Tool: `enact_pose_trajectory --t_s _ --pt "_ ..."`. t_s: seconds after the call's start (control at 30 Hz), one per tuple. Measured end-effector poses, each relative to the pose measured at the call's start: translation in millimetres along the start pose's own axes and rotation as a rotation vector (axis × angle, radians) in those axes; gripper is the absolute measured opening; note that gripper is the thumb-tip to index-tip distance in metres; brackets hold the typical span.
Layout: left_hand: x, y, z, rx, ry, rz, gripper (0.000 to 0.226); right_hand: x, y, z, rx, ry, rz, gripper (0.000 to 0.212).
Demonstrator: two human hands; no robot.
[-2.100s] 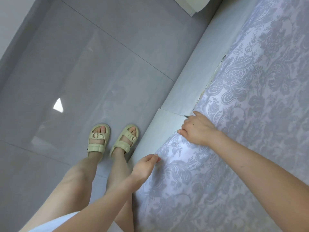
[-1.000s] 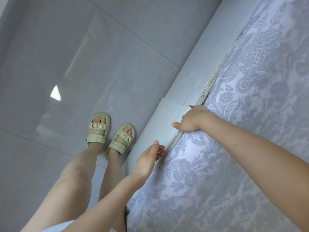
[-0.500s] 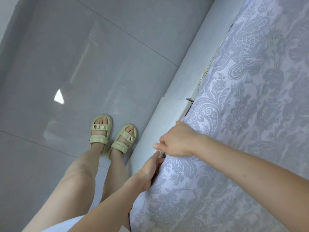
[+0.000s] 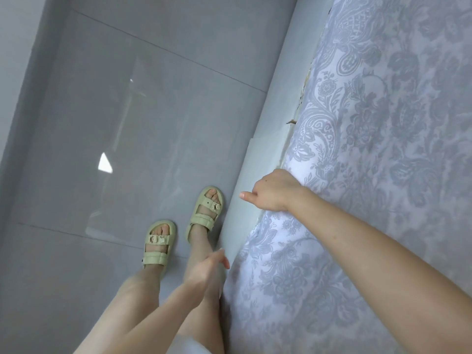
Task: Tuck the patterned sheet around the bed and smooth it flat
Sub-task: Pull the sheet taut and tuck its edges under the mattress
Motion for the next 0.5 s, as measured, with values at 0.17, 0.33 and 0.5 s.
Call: enact_pose_trajectory --t_s 0.17,0.33,0.5 --pt "-22.9 -37.3 -5.0 0.015 -0.126 0.039 0.05 -28.2 -33.9 -14.9 0.01 0.022 -0.051 0.061" --pt "-45.0 -56.8 -7.8 0.038 -0.238 -0.105 0.052 -76.3 -53.4 -11.5 -0.045 -0.202 -0.222 0.065" --pt "-38.6 -61.6 -1.3 -0.033 -0.232 -0.14 0.053 -125.3 -62.8 -1.3 -0.156 -0.437 -0.287 0.069"
Point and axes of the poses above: each hand's wrist, its own z-axis towards the middle knuckle, its own x-axis out of the back of the hand, y = z × x, the point moved 10 cm from there along z, towards the middle knuckle, and after that the axes turned 2 degrees about -y, right-handed, at the moved point
